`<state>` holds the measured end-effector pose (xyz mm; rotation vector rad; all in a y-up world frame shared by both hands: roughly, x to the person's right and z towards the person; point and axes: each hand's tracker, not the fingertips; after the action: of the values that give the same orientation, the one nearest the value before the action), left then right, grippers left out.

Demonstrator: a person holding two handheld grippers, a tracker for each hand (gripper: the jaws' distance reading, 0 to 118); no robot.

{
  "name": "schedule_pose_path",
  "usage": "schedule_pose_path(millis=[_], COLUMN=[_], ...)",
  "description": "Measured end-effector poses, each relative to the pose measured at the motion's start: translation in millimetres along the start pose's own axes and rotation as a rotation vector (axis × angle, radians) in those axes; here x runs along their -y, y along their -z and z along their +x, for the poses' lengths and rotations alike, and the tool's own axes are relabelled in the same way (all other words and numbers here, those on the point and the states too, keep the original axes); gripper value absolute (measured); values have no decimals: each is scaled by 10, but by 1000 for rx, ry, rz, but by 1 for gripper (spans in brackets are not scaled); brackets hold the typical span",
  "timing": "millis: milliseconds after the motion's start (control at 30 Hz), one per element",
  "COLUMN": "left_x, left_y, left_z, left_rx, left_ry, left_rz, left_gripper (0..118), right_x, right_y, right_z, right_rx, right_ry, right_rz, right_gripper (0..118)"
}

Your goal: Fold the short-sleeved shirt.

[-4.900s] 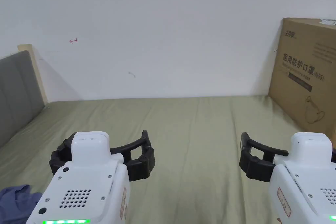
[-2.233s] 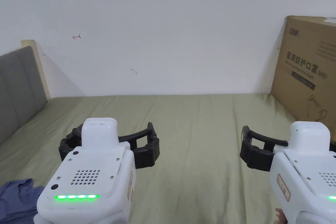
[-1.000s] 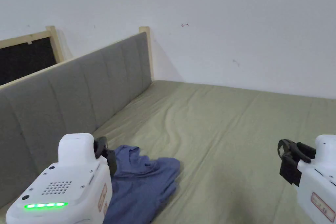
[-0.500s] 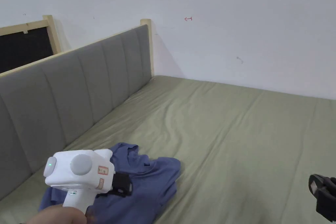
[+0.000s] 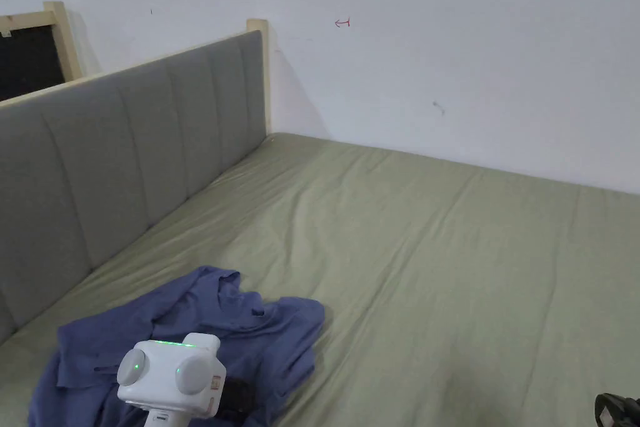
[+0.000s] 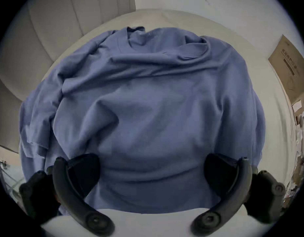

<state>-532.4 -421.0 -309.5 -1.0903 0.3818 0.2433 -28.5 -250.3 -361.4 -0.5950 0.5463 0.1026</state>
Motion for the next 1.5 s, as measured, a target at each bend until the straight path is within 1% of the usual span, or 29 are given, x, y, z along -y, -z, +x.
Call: schedule_pose_path(millis=[67,133,167,200,233,300,367,467,500,600,667,700,767,833,867,933,1000,1033,1100,1167,1233,1300,1400,1467,1500], left_x=[-20,18,33,31,37,67,45,-37,-94,-285,-419,-487,-583,-684,-713,-790,-826,-851,-884,-890,-901,-912,-778,-532,-399], left_y=[-82,-205,-279,-363,-457,-627,-781,-1287,-1499,-2054,-2413,-2615,-2963,-3271,-3385,-3584,-3682,-3712,-3680,-3567,-3328,-2904,-1995,-1451,-1238], left_z=[-3,-24,-39,-64,-99,-194,-314,-346,-362,-350,-198,-75,255,641,828,1227,1594,1821,2191,2578,2950,3314,3836,4020,4072], left_rx=[-9,22,25,38,32,27,65,10,13,86,87,96,146,218,272,432,566,630,707,739,767,790,764,748,721], left_ry=[33,64,67,62,56,37,23,58,46,7,52,103,193,247,263,283,291,302,325,369,405,421,368,343,326], left_rz=[14,55,72,102,125,155,184,340,400,533,615,677,766,824,842,863,853,836,793,720,586,364,-113,-313,-366], left_gripper=[116,97,79,42,1,2,2,2,2,2,2,2,2,2,2,2,2,2,2,2,2,2,2,4,11], right_x=[-18,-45,-55,-65,-78,-91,-102,-116,-120,-150,-183,-199,-222,-236,-238,-238,-226,-217,-193,-147,-79,11,175,296,359], right_y=[-3,-18,-36,-59,-84,-119,-137,-163,-177,-253,-315,-358,-460,-589,-645,-777,-916,-993,-1151,-1312,-1451,-1525,-1543,-1517,-1499], right_z=[-39,-83,-94,-102,-113,-113,-100,-73,-57,-17,23,51,107,187,229,338,456,532,669,811,952,1093,1269,1327,1347], right_rx=[-11,-23,-25,-30,-36,-46,-52,-49,-48,-48,-47,-48,-39,-14,-5,13,49,76,103,137,191,217,233,236,231], right_ry=[-11,-38,-43,-46,-46,-44,-39,-34,-29,-12,5,16,30,43,51,69,86,99,125,147,169,186,228,263,275], right_rz=[-3,0,4,10,15,23,28,34,41,76,99,116,163,219,236,263,294,311,339,357,368,352,299,266,250], right_gripper=[0,0,0,0,0,0,0,0,0,0,0,0,0,0,0,0,0,0,0,0,0,0,0,0,0])
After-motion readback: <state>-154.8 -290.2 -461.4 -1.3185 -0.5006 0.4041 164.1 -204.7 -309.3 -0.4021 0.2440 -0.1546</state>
